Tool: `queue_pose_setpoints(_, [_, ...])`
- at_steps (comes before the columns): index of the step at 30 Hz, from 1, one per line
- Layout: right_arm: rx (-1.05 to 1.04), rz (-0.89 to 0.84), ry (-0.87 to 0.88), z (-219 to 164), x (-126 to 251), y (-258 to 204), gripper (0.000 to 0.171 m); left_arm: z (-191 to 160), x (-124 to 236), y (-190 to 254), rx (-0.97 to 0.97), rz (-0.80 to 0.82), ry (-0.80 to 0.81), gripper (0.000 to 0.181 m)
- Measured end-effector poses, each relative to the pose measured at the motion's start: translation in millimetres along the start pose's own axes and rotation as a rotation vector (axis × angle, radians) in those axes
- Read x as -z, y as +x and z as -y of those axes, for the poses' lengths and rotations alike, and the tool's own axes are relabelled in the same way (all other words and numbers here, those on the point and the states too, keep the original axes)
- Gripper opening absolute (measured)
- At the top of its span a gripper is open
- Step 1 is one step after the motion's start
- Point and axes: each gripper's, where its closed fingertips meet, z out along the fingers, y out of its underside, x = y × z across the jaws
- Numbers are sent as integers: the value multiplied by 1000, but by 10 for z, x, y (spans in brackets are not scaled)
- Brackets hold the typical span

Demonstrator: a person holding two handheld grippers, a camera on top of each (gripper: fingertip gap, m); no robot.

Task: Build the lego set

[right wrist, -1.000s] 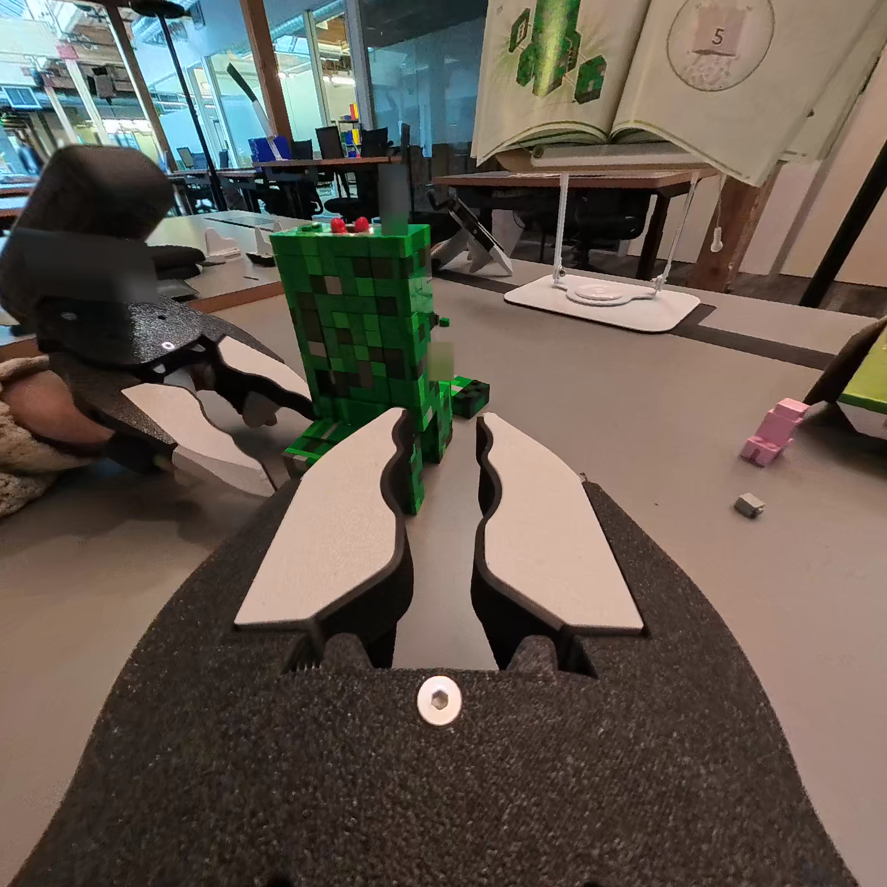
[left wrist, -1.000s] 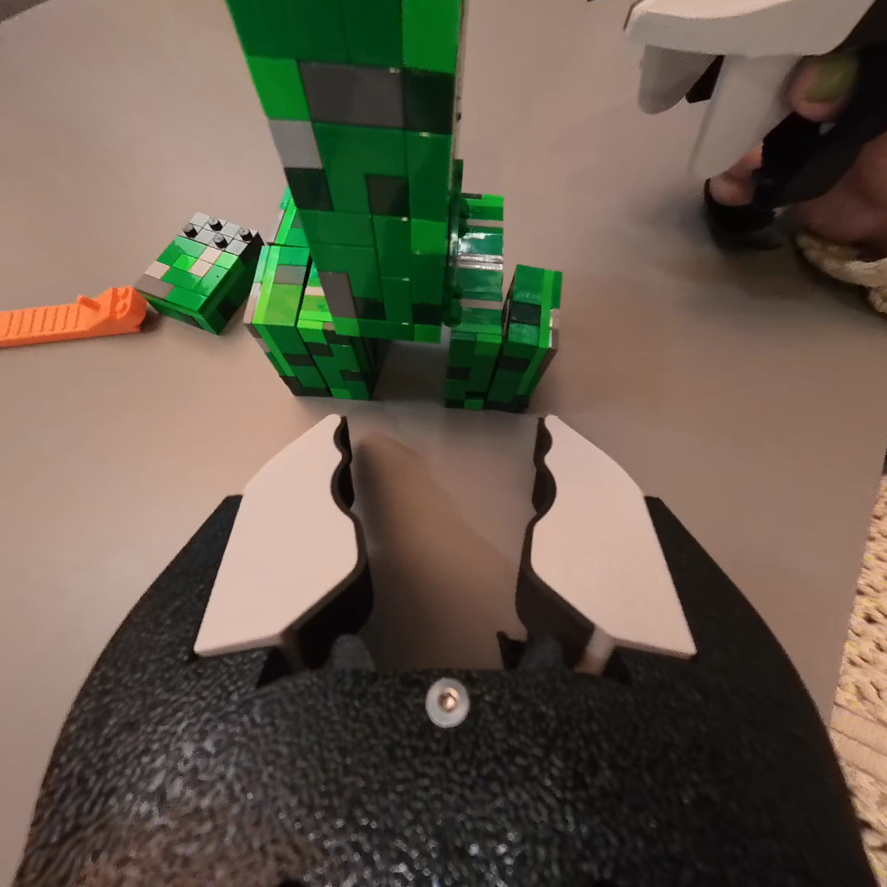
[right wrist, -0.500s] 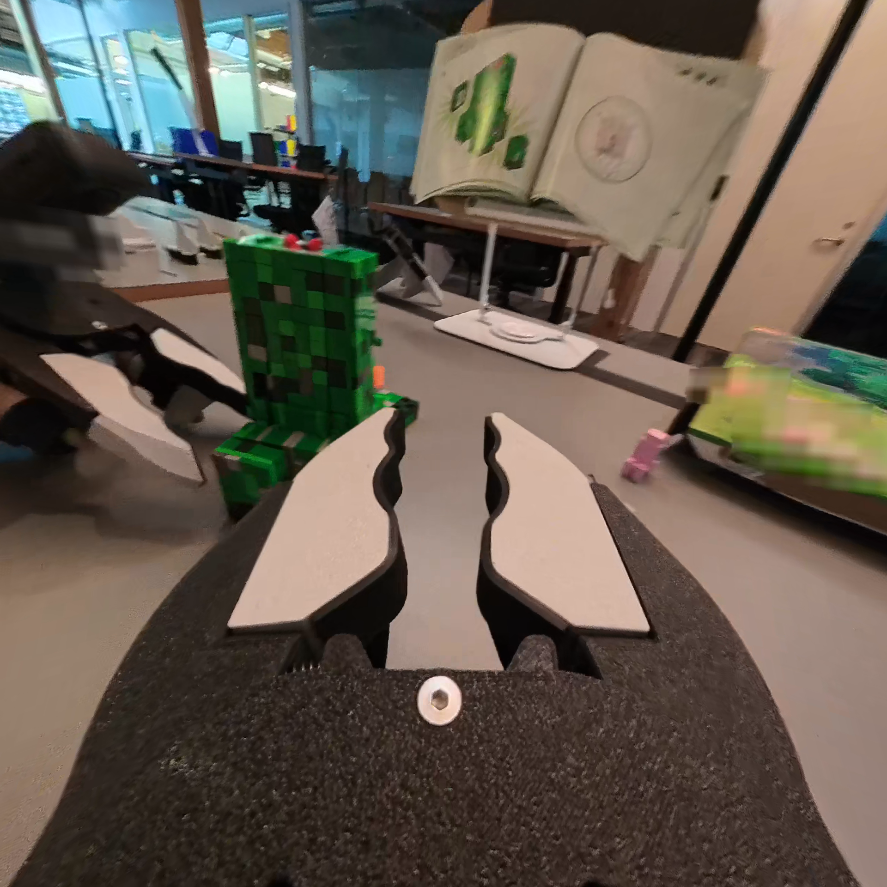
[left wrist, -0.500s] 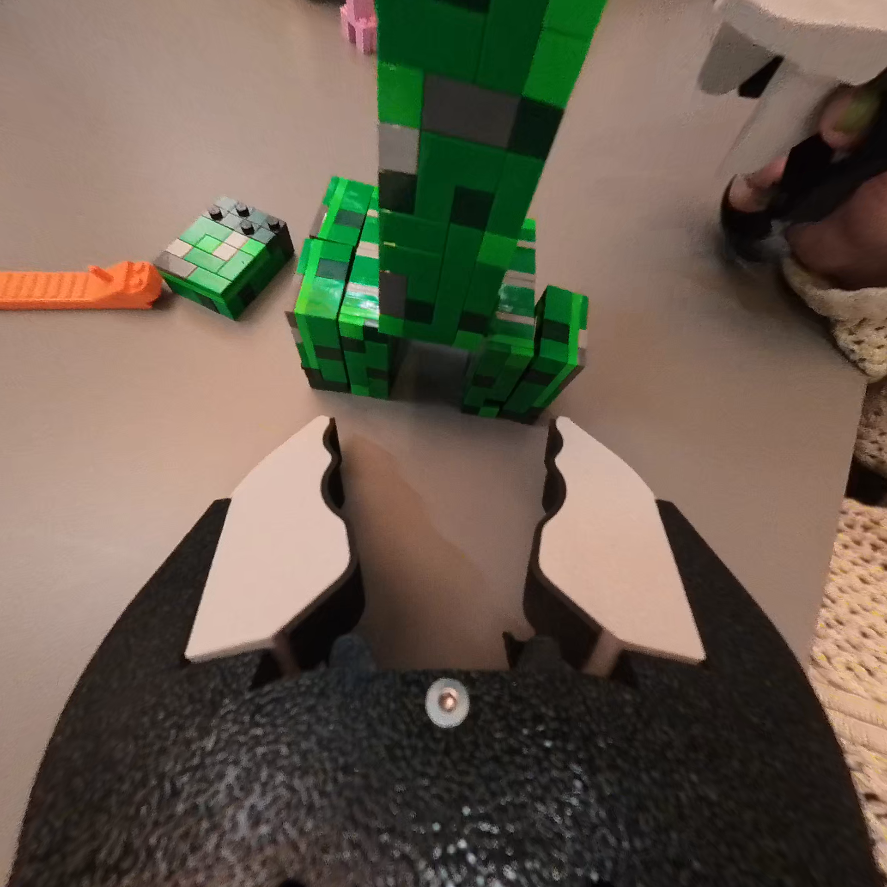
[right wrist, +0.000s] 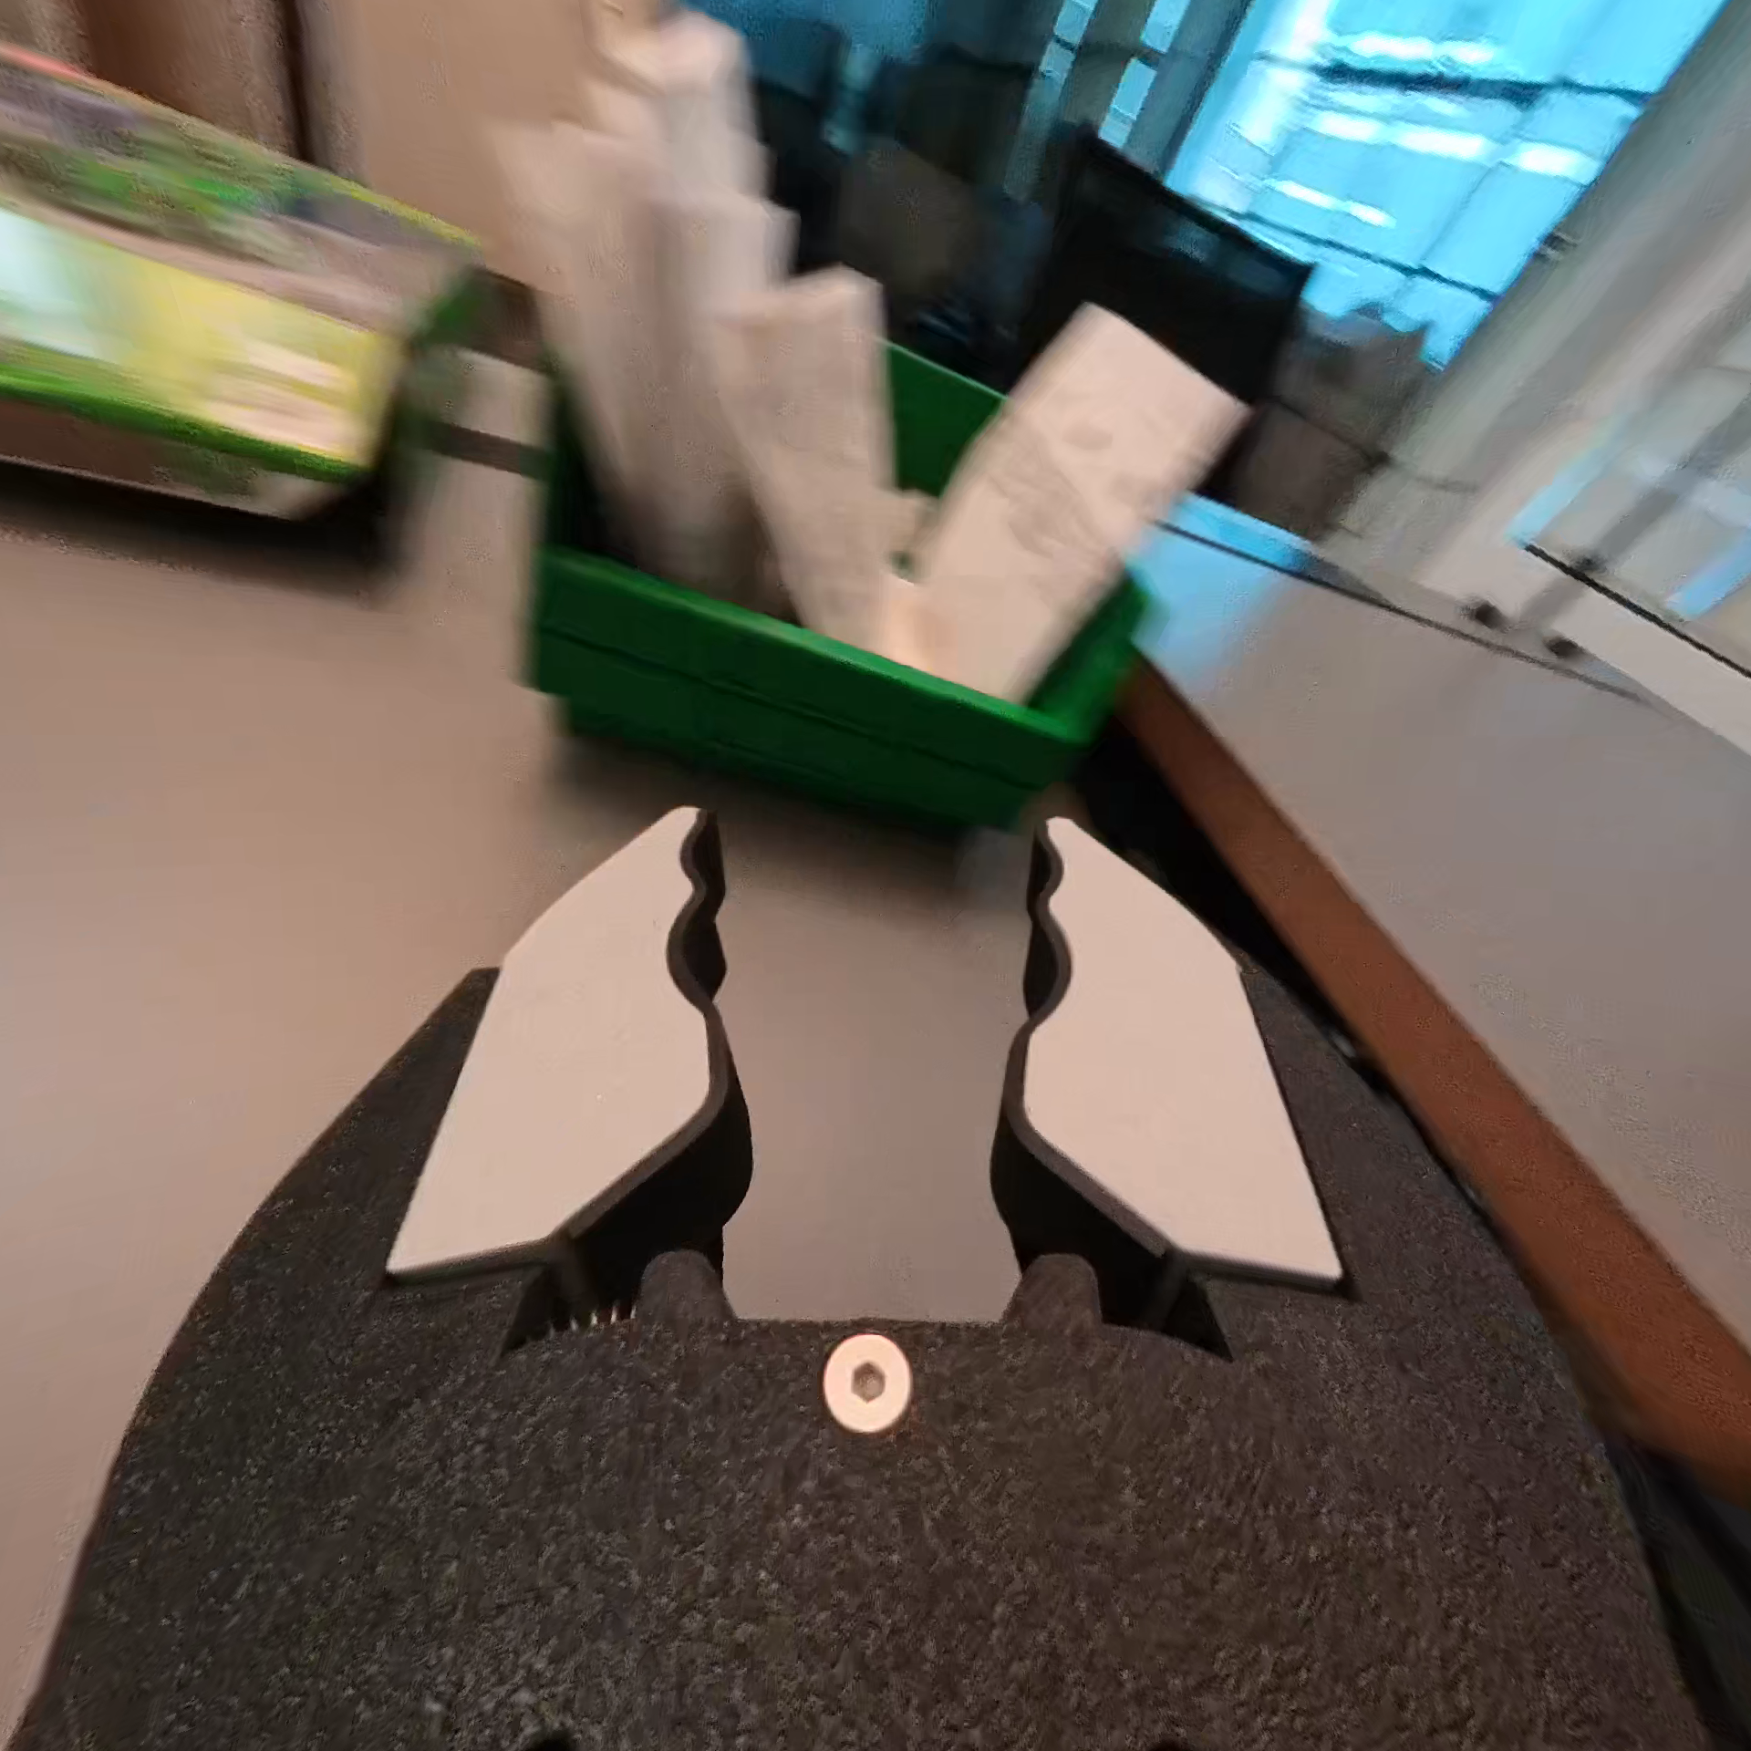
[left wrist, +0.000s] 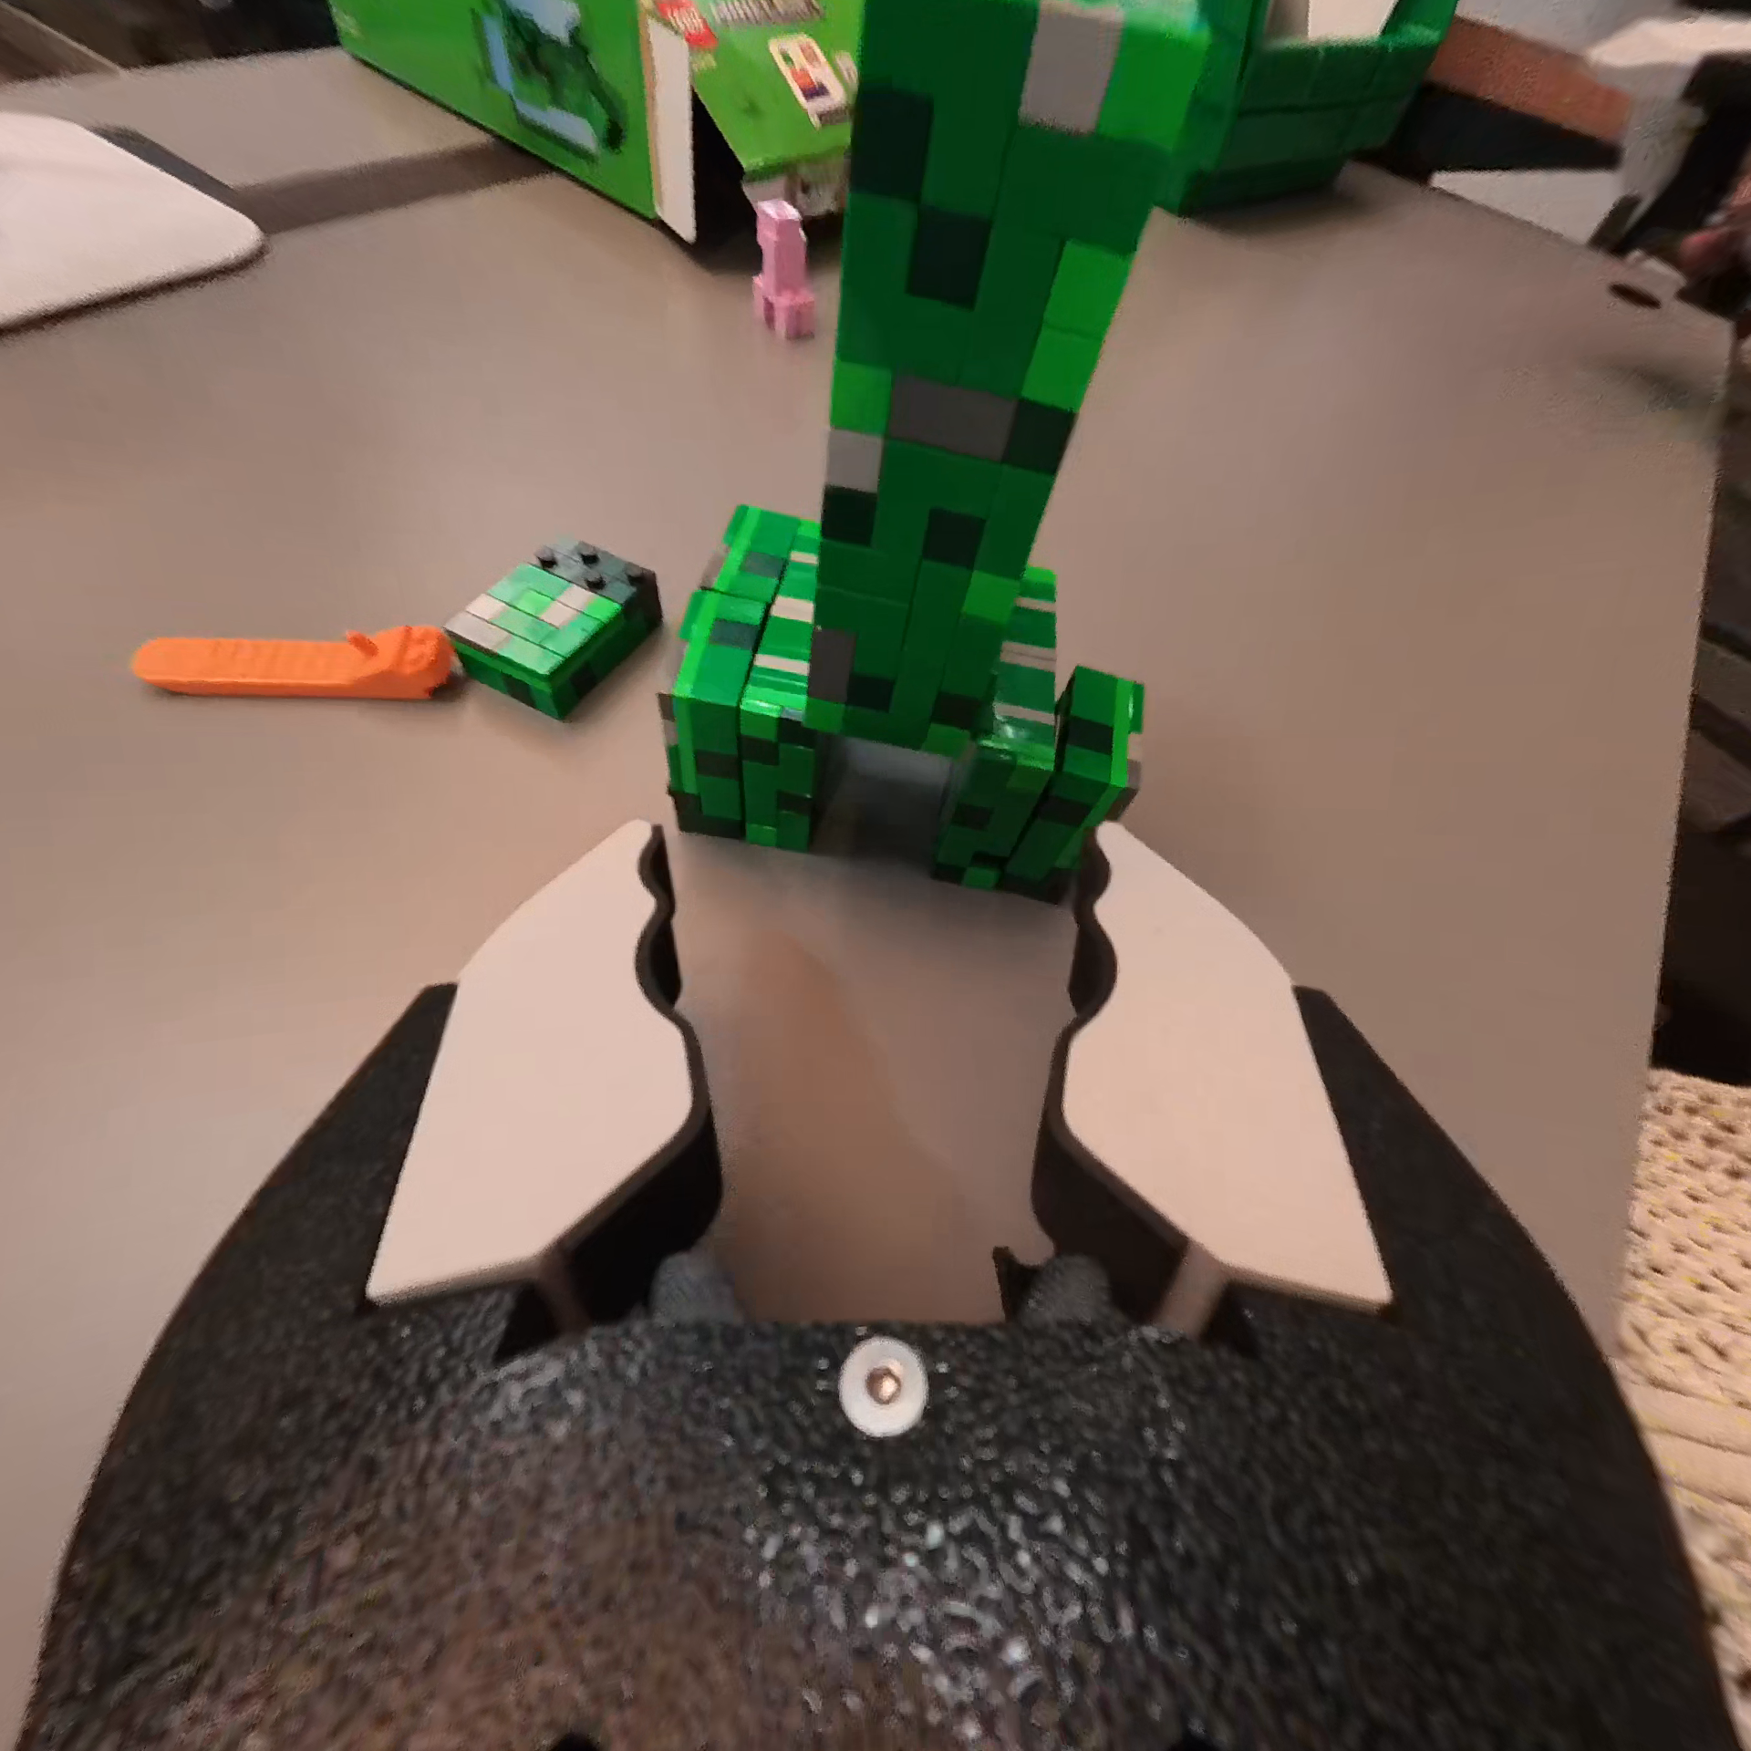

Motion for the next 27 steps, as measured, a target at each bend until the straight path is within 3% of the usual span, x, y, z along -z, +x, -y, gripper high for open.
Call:
queue_pose_setpoints(2, [-73,-86,-48,-212,38,583,57,67,20,-36,-27,40,47,81])
queue_pose_setpoints(3, [-133,-40,-50,-267,45,708,52,97,24,-48,-40,56,66,81])
queue_pose_setpoints(5, [-304,253,-3,-238,49,631,42,154,27,-58,-44,76,100,81])
queue_pose_setpoints(6, [-408,416,44,-154,73,562,48,187,28,-62,-41,82,116,81])
queue_pose_setpoints(7, [-487,484,69,-117,51,596,61,218,33,-74,-40,92,130,81])
queue_pose_setpoints(9, [-516,561,100,-113,-12,673,62,279,48,-109,-54,117,148,80])
queue_pose_setpoints(17, [-623,642,73,-328,-301,908,64,546,181,-185,-106,212,195,75])
queue_pose_setpoints(27, [-680,651,76,-487,-325,915,70,576,123,-221,-132,242,164,74])
